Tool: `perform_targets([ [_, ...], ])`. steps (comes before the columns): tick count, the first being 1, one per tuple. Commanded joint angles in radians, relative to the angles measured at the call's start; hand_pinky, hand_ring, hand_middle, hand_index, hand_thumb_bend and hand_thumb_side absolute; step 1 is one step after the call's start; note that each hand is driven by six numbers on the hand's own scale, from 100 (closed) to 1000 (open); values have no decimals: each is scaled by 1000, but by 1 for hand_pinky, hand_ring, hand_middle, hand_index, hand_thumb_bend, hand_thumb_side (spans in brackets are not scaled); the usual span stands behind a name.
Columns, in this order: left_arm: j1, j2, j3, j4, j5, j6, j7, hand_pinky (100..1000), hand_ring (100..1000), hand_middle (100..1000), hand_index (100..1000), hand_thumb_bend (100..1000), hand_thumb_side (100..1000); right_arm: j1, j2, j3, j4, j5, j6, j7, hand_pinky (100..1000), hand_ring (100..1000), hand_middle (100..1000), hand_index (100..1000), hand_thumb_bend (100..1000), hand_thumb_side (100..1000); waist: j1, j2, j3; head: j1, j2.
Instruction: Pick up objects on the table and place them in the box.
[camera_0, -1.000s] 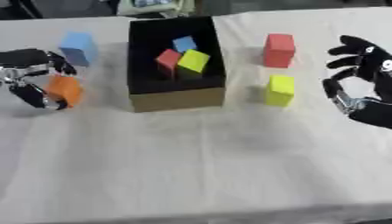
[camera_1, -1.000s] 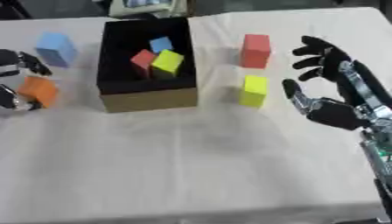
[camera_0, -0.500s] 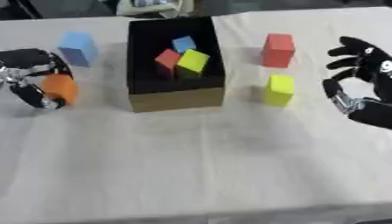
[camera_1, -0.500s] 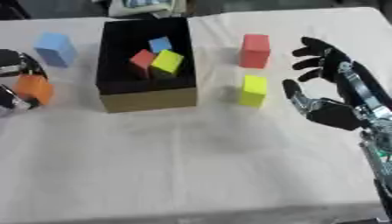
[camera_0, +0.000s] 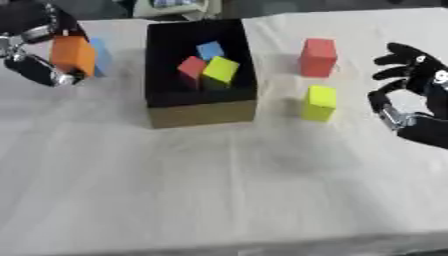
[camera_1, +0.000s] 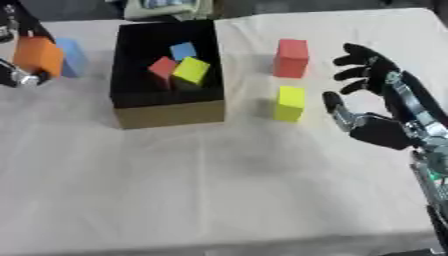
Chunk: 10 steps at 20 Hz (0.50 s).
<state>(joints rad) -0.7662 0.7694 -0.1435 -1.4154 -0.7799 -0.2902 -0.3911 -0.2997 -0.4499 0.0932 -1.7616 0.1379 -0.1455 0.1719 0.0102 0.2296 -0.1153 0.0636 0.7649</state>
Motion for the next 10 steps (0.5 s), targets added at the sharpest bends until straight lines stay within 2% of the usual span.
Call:
perform_targets([
  [1, -70, -35, -5, -40, -1, 19, 44, 732, 533, 418, 598, 292, 216, -10, -10, -4, -7, -8, -3, 6, 654, 757, 802, 962, 240, 351, -3, -34, 0, 4, 5],
  [5, -158, -144, -49, 23, -55, 11, 75, 738, 547, 434, 615, 295, 220, -13, -4, 1, -6, -11, -5, 13, 654, 757, 801, 962, 240, 351, -4, -33, -9, 16, 5],
  [10, -211, -259, -79, 145, -132, -6, 115, 744, 570, 453, 634, 325, 245, -18, 2, 8, -4, -14, -7, 21, 654, 758, 801, 962, 238, 352, -6, -27, -25, 31, 5],
])
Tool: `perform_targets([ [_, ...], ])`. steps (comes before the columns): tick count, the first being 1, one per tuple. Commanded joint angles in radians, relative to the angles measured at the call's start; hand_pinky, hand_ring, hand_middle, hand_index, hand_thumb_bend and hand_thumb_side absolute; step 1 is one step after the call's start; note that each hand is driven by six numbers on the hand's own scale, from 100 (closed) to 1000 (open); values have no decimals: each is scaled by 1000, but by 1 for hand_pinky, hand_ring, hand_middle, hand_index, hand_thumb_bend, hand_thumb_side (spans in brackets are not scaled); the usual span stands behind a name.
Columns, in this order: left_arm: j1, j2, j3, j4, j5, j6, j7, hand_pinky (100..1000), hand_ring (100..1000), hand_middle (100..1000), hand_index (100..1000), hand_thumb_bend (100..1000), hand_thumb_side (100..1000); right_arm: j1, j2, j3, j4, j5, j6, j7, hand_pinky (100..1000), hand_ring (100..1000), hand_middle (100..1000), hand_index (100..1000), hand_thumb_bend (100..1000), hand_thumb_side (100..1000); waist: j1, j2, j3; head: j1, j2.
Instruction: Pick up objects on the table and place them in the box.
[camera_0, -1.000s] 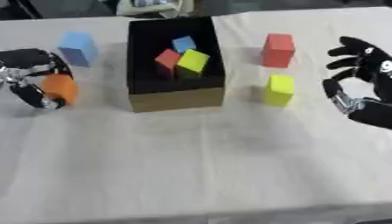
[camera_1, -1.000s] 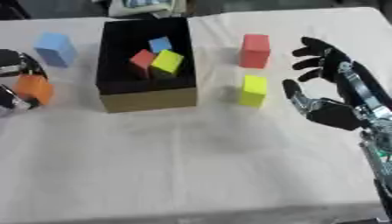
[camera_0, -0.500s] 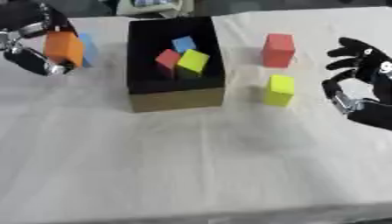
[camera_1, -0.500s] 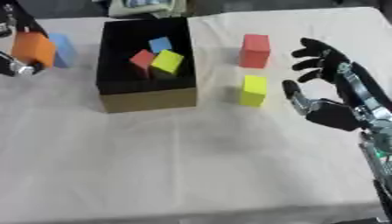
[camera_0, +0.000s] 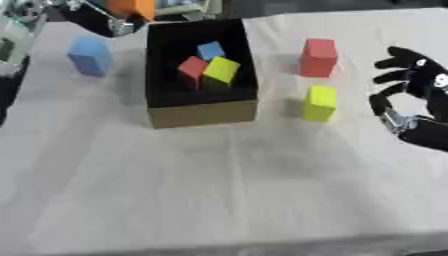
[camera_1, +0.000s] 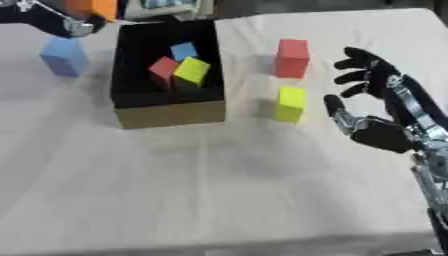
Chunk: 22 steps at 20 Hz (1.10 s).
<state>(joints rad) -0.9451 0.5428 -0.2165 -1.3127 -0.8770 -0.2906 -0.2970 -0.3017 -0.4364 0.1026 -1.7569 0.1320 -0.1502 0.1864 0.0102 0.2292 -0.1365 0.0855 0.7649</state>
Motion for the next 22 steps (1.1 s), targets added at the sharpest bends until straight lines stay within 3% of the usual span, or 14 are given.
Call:
perform_targets([
  [1, -37, -53, -8, 66, -48, -6, 33, 748, 579, 459, 641, 336, 250, -18, -10, 0, -9, -9, -3, 8, 654, 758, 801, 962, 238, 352, -6, -25, -7, 12, 5],
  [6, -41, -114, -25, 138, -97, -17, 80, 780, 653, 527, 705, 412, 289, -23, -5, 3, -9, -12, -4, 13, 654, 758, 801, 962, 237, 353, -9, -19, -19, 20, 5],
  [9, -32, -119, -37, 154, -110, -30, 73, 832, 747, 691, 832, 603, 404, -24, -5, 2, -9, -13, -4, 13, 654, 758, 801, 962, 230, 355, -11, -18, -18, 20, 5],
  [10, -28, -116, -39, 156, -111, -34, 67, 838, 754, 710, 844, 630, 418, -24, -5, 2, -9, -13, -4, 12, 654, 758, 801, 962, 229, 355, -11, -18, -17, 19, 5],
  [11, -24, -112, -38, 157, -111, -35, 64, 852, 774, 750, 869, 743, 480, -24, -5, 2, -9, -13, -4, 12, 654, 758, 801, 963, 226, 355, -11, -18, -15, 18, 5],
  [13, -14, -102, -37, 154, -106, -31, 63, 871, 799, 793, 889, 865, 540, -23, -5, 1, -9, -13, -4, 12, 654, 758, 801, 963, 224, 356, -12, -18, -11, 17, 5],
  [15, 1, -82, -32, 140, -91, -28, 63, 882, 814, 817, 902, 943, 573, -22, -5, 0, -8, -12, -4, 11, 654, 758, 800, 962, 222, 356, -12, -18, -7, 14, 5],
  [17, 17, -57, -26, 116, -65, -23, 57, 896, 831, 840, 913, 928, 592, -21, -6, -1, -8, -12, -4, 10, 654, 758, 800, 963, 222, 354, -11, -18, -4, 10, 5],
  [18, 25, -41, -22, 99, -49, -21, 53, 898, 833, 844, 914, 996, 600, -20, -6, -2, -7, -11, -4, 9, 654, 758, 800, 963, 219, 357, -11, -18, -2, 8, 5],
  [22, 64, 43, 11, 19, 40, 5, 36, 906, 843, 865, 920, 1000, 625, -14, -9, -5, -5, -9, -4, 8, 654, 758, 800, 963, 214, 358, -9, -20, 7, 0, 5],
])
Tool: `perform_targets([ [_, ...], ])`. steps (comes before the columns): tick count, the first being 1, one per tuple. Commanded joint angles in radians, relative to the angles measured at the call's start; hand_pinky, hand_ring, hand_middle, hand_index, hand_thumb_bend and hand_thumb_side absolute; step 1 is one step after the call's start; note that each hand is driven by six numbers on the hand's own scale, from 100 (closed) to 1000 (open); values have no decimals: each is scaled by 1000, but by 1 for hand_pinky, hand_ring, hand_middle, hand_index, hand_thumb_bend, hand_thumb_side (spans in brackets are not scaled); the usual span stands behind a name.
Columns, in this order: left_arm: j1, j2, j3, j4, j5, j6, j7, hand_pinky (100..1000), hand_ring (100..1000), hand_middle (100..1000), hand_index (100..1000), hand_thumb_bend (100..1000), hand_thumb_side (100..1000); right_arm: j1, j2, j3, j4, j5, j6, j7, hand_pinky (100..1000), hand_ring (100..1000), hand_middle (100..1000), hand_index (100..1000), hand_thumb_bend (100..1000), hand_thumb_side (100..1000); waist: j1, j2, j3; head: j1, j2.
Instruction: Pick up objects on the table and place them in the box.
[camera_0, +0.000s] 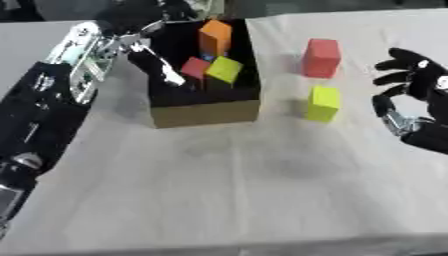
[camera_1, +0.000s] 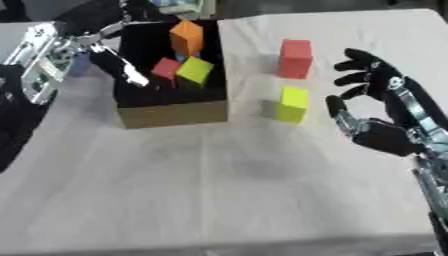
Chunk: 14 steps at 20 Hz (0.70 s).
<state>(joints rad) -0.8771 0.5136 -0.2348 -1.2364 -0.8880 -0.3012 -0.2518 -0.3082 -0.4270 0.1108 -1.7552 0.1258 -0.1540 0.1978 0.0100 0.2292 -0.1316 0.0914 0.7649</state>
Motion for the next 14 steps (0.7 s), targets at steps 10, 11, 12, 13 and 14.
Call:
perform_targets([
  [10, 68, 247, 145, -52, 97, 108, -31, 886, 812, 793, 893, 837, 500, -2, -22, -16, -2, -1, 0, -7, 653, 758, 799, 963, 206, 360, -3, -25, 15, -16, 5],
  [11, 63, 252, 150, -23, 83, 106, -37, 887, 815, 792, 891, 816, 476, -2, -22, -15, -1, -1, -1, -6, 653, 758, 799, 963, 204, 361, -3, -25, 15, -17, 5],
  [12, 57, 256, 151, 8, 66, 100, -44, 888, 817, 796, 891, 793, 458, -3, -22, -14, -1, -1, -1, -5, 653, 758, 799, 963, 203, 361, -3, -26, 14, -17, 5],
  [13, 50, 256, 152, 42, 47, 92, -55, 888, 818, 800, 892, 779, 448, -3, -22, -13, 0, -2, -1, -4, 653, 758, 799, 963, 203, 361, -2, -26, 14, -16, 5],
  [14, 41, 251, 155, 76, 29, 84, -69, 889, 819, 802, 893, 771, 435, -2, -22, -13, 0, -2, -1, -4, 653, 758, 799, 963, 203, 361, -2, -26, 13, -15, 5],
])
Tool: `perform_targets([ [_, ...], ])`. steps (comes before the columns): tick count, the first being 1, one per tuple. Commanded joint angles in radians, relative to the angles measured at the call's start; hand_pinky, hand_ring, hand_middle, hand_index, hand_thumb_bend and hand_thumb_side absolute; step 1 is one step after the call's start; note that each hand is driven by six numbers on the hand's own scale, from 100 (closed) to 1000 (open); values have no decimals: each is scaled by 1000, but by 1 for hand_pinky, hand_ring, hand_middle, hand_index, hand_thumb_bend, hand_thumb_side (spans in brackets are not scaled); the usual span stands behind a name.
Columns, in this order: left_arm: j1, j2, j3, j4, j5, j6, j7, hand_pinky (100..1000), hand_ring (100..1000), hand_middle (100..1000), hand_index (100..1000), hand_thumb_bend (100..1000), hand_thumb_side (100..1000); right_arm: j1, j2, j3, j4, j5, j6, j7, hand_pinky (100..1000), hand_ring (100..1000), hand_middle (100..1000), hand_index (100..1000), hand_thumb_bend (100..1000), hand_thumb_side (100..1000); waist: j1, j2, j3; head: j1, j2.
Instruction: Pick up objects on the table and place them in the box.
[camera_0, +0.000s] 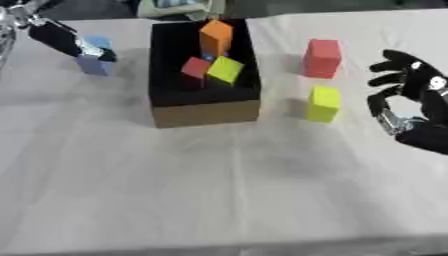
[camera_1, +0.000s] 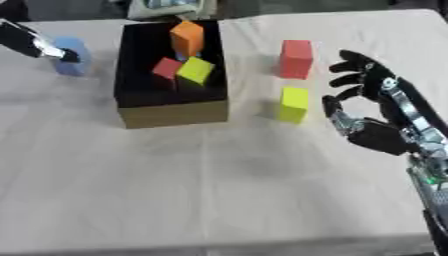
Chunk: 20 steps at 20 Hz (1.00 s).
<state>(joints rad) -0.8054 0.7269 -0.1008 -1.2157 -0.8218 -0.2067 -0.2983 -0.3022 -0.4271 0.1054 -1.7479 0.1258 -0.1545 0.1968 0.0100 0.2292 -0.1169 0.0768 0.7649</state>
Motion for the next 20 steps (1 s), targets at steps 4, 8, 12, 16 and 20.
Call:
perform_targets([
  [4, -66, 12, 31, 175, -118, -38, -49, 887, 820, 801, 890, 724, 387, -9, -19, -5, -5, -4, -1, 0, 653, 758, 799, 963, 200, 362, -4, -24, -8, 2, 5],
  [8, -100, -11, 37, 268, -189, -61, -37, 885, 820, 796, 883, 683, 343, -8, -19, -3, -4, -7, -1, 2, 652, 758, 799, 963, 197, 365, -4, -22, -18, 5, 5],
  [12, -131, -33, 45, 346, -251, -78, -9, 888, 823, 798, 882, 655, 315, -8, -16, -1, -4, -9, -2, 4, 652, 758, 798, 963, 195, 365, -2, -18, -27, 8, 5],
  [16, -158, -53, 50, 393, -293, -89, 5, 886, 822, 795, 878, 620, 299, -11, -14, 1, -4, -11, -3, 7, 652, 758, 798, 963, 193, 366, -1, -13, -36, 12, 5],
  [20, -180, -67, 53, 416, -330, -88, 23, 887, 823, 796, 878, 593, 288, -14, -13, 2, -4, -12, -4, 9, 652, 758, 798, 963, 190, 366, -3, -9, -43, 16, 5],
])
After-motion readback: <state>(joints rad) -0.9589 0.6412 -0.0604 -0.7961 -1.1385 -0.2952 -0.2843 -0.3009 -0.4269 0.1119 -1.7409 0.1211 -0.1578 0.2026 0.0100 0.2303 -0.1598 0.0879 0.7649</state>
